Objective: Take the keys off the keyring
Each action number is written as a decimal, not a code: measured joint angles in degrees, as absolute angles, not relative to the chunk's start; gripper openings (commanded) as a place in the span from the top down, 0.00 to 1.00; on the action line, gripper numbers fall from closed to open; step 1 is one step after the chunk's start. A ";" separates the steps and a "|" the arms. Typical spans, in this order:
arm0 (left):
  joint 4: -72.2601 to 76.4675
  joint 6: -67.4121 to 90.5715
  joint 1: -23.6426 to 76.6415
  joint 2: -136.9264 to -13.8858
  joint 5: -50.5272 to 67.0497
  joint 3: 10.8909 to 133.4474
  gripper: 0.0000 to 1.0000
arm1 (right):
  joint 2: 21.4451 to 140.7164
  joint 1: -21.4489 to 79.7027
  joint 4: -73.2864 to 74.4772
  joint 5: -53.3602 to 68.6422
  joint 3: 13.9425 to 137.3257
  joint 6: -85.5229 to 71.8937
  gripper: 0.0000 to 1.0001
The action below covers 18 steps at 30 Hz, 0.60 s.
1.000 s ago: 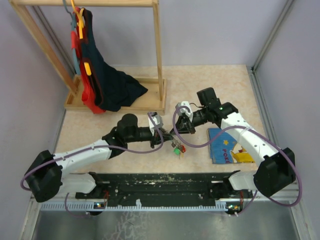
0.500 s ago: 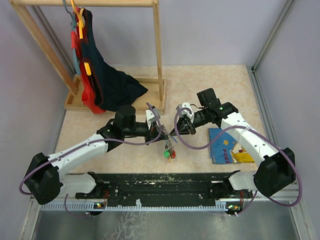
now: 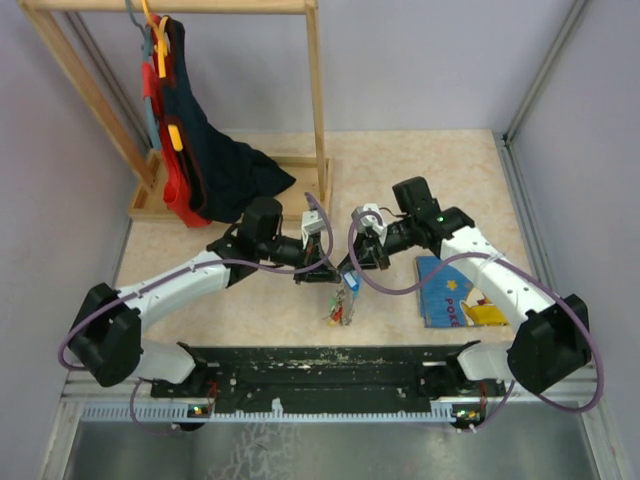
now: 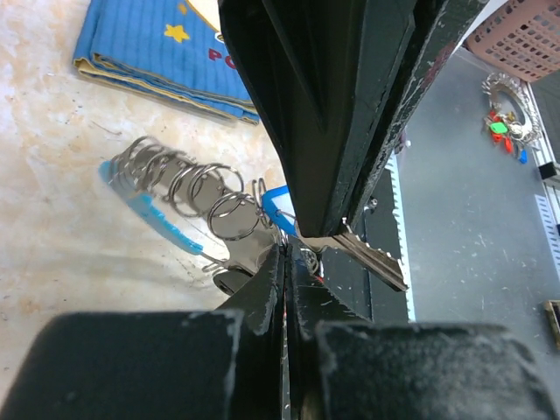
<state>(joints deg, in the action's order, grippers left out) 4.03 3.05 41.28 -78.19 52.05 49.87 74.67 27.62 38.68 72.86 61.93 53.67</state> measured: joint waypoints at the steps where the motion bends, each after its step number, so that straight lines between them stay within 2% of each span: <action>1: 4.12 3.20 41.12 -78.56 52.64 49.89 1.00 | 74.67 27.62 38.24 72.79 61.73 52.88 1.00; 8: 8.60 6.00 40.82 -79.55 53.69 48.77 0.99 | 74.67 27.62 34.87 73.28 60.40 50.24 1.00; 18: 31.97 14.72 40.38 -76.64 49.60 35.92 0.95 | 74.67 27.57 34.92 72.58 60.40 49.87 1.00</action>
